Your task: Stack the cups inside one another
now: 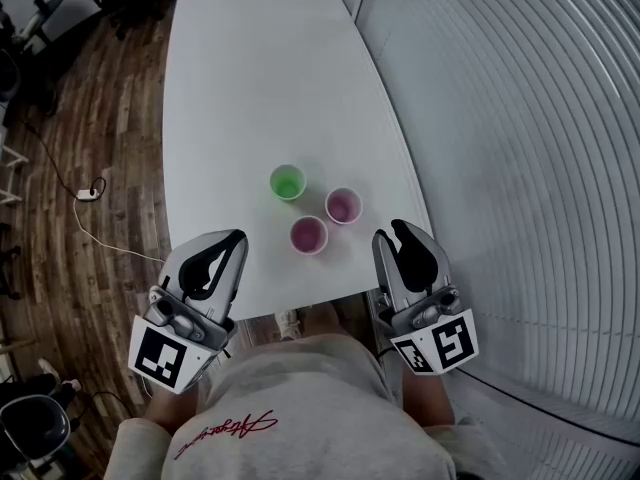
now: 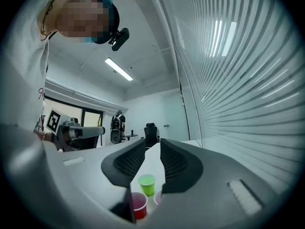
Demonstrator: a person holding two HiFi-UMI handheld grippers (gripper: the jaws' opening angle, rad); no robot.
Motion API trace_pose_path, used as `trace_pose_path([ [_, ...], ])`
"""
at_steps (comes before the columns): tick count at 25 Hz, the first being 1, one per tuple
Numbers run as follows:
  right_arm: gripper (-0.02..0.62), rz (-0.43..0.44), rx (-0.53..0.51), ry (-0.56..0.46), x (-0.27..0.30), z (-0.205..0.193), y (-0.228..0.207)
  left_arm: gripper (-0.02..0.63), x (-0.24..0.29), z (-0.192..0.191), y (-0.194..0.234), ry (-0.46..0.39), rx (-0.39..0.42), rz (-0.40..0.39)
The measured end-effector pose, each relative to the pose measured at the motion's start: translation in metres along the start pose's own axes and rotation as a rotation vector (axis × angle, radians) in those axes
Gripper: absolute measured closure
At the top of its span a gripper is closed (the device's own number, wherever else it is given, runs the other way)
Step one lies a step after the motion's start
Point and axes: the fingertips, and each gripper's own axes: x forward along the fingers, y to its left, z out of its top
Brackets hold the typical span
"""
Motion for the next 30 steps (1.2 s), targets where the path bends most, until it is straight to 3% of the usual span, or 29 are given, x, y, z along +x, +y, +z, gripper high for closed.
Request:
trace_pose_path([
  [4, 0.472, 0.019, 0.009, 0.028, 0.006, -0.006, 0.0, 0.611, 0.002, 0.0, 0.0, -0.006, 0.031, -0.024],
  [13, 0.383, 0.023, 0.027, 0.113, 0.016, -0.046, -0.018, 0.611, 0.016, -0.012, 0.002, 0.033, 0.016, -0.026],
  [24, 0.353, 0.022, 0.019, 0.211, 0.03, -0.105, -0.037, 0.611, 0.028, -0.035, 0.011, 0.077, -0.017, 0.012],
  [30, 0.339, 0.021, -0.015, 0.267, 0.036, -0.118, -0.035, 0.611, 0.026, -0.033, 0.015, 0.077, -0.019, 0.006],
])
